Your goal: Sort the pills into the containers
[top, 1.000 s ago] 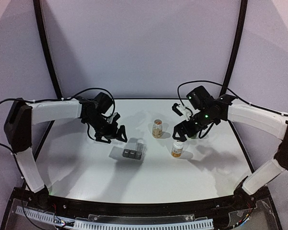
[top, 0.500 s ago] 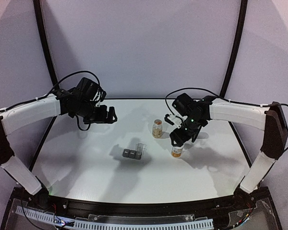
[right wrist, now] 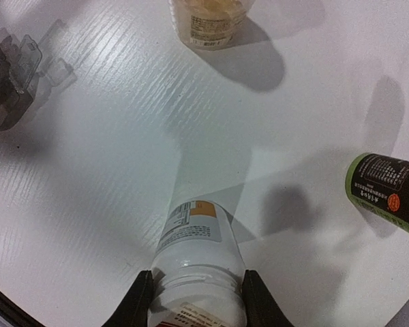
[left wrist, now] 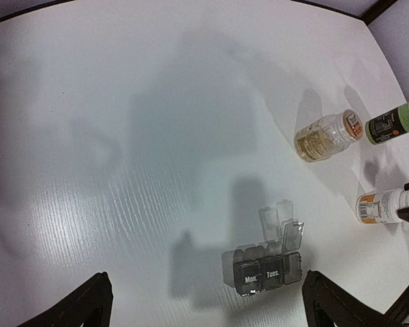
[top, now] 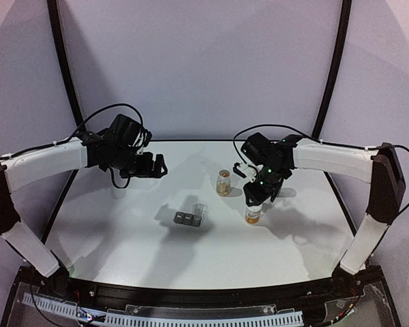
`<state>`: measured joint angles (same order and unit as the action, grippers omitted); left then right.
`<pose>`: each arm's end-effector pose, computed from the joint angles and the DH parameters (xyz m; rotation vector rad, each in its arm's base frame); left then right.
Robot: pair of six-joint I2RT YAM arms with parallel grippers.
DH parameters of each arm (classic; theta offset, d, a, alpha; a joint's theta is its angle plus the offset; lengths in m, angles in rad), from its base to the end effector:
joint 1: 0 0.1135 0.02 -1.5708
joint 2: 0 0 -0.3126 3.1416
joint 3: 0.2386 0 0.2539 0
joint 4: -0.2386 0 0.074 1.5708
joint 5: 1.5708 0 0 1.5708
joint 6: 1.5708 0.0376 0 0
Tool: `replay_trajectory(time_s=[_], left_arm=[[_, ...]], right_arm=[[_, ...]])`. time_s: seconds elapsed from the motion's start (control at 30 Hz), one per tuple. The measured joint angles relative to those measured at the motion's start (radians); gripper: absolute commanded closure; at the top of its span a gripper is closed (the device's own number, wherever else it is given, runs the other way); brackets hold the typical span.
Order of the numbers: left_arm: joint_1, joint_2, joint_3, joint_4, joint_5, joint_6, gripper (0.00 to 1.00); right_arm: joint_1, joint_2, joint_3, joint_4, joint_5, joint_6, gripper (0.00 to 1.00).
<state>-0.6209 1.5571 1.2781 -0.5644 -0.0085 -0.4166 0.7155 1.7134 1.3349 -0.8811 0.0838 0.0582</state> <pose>0.2797 -0.1996 0.3325 0.2477 2.4550 -0.4565 0.2662 0.2272 0.2814 -0.8931 2.6766 0.0574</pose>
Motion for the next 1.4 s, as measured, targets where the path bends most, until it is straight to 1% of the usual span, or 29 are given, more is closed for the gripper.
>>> replay_trajectory(time_s=[0.1,0.2,0.3,0.47,0.57,0.67,0.87,1.0,1.27,1.4], left_arm=[[0.0,-0.006,-0.035,0.042,0.032,0.012,0.01],[0.0,-0.02,-0.08,0.122,0.105,0.033,0.01],[-0.005,-0.025,-0.11,0.229,0.2,0.06,0.01],[-0.064,-0.017,-0.1,0.364,0.323,0.152,0.01],[-0.119,0.022,-0.047,0.4,0.384,0.219,0.01],[-0.152,0.07,0.0,0.43,0.455,0.263,0.01],[-0.168,0.201,0.133,0.403,0.544,0.341,0.01],[-0.182,0.247,0.161,0.384,0.571,0.372,0.01],[-0.192,0.297,0.207,0.341,0.667,0.414,0.02],[-0.192,0.305,0.226,0.316,0.69,0.433,0.06]], right_arm=[[0.0,0.0,0.01,-0.027,0.003,0.03,0.94],[0.0,0.0,0.044,-0.064,0.007,0.073,0.95],[-0.009,-0.001,0.104,-0.093,-0.017,0.127,1.0],[-0.078,-0.013,0.238,-0.121,-0.181,0.24,1.0],[-0.128,-0.02,0.303,-0.126,-0.282,0.287,1.0],[-0.143,-0.021,0.339,-0.135,-0.382,0.315,1.0],[-0.14,-0.019,0.385,-0.159,-0.55,0.346,1.0],[-0.14,-0.011,0.393,-0.161,-0.62,0.359,1.0],[-0.14,0.015,0.402,-0.155,-0.702,0.371,1.0],[-0.14,0.025,0.406,-0.143,-0.74,0.373,1.0]])
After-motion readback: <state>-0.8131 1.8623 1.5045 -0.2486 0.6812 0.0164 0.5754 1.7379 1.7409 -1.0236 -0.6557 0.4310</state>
